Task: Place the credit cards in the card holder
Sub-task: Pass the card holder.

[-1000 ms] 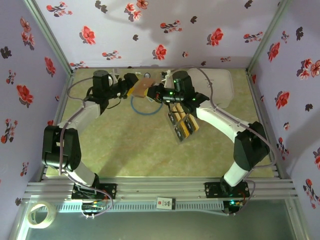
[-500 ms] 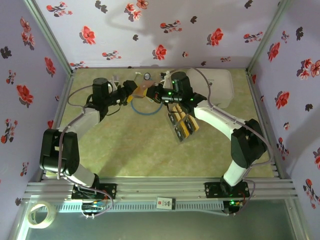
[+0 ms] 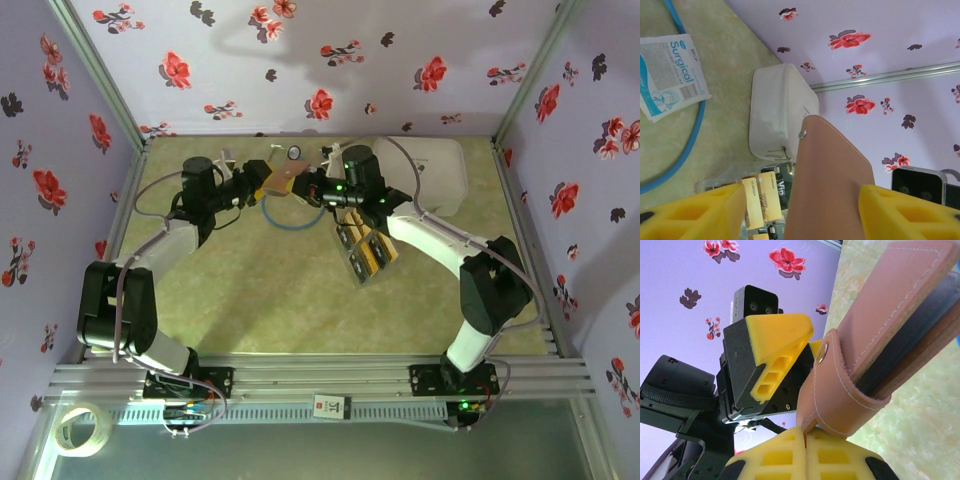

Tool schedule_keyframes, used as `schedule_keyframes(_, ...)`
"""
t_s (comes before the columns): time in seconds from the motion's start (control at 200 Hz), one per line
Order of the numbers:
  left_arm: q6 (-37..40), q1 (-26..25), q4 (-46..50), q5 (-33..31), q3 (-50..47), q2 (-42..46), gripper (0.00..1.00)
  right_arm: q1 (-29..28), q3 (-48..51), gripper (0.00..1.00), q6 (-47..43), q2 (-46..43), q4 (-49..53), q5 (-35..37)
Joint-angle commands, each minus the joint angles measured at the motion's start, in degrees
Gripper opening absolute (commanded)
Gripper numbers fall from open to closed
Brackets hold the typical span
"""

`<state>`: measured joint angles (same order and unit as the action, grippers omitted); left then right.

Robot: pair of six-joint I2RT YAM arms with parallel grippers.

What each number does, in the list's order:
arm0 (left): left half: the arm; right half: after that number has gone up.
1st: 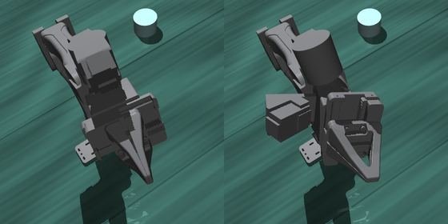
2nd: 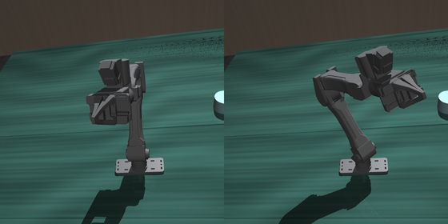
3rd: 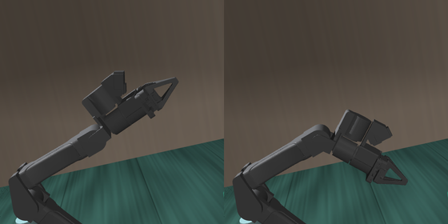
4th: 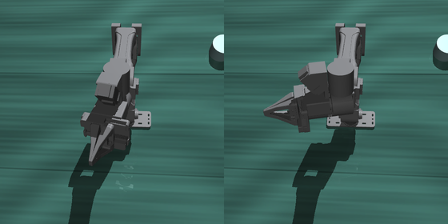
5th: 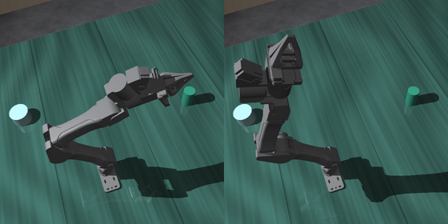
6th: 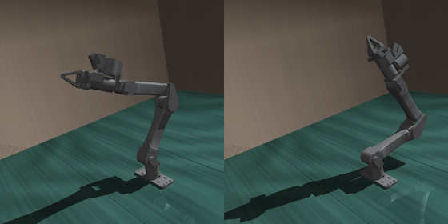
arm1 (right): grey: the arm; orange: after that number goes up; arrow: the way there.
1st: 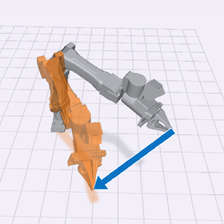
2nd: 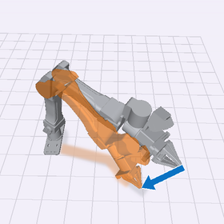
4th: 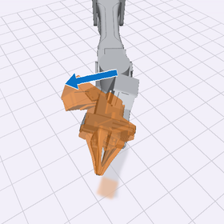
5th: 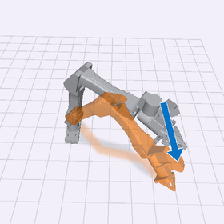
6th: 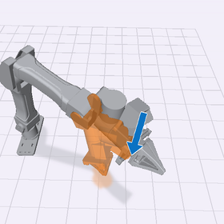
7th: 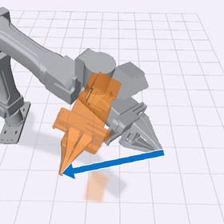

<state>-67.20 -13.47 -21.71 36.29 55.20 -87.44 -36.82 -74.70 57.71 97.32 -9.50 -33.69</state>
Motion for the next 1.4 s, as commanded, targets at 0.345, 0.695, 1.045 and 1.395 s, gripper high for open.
schedule_keyframes(0.345,-0.58,0.24,-4.12,2.73,-1.30,1.48,0.60,-0.34,1.21,0.00,1.79,1.04,-4.05,-0.94)
schedule_keyframes(0.695,0.14,0.40,-4.16,2.59,-2.82,1.31,0.65,-0.18,0.29,0.00,1.19,0.59,-3.33,-0.76)
schedule_keyframes(1.045,-3.96,-0.27,-10.25,4.14,-3.95,1.22,0.54,-0.20,1.11,0.00,3.09,1.82,-6.05,-0.94)
schedule_keyframes(1.395,-5.13,-0.43,-12.59,4.31,-4.53,1.32,0.36,-0.25,2.23,0.00,3.32,2.01,-6.30,-0.71)
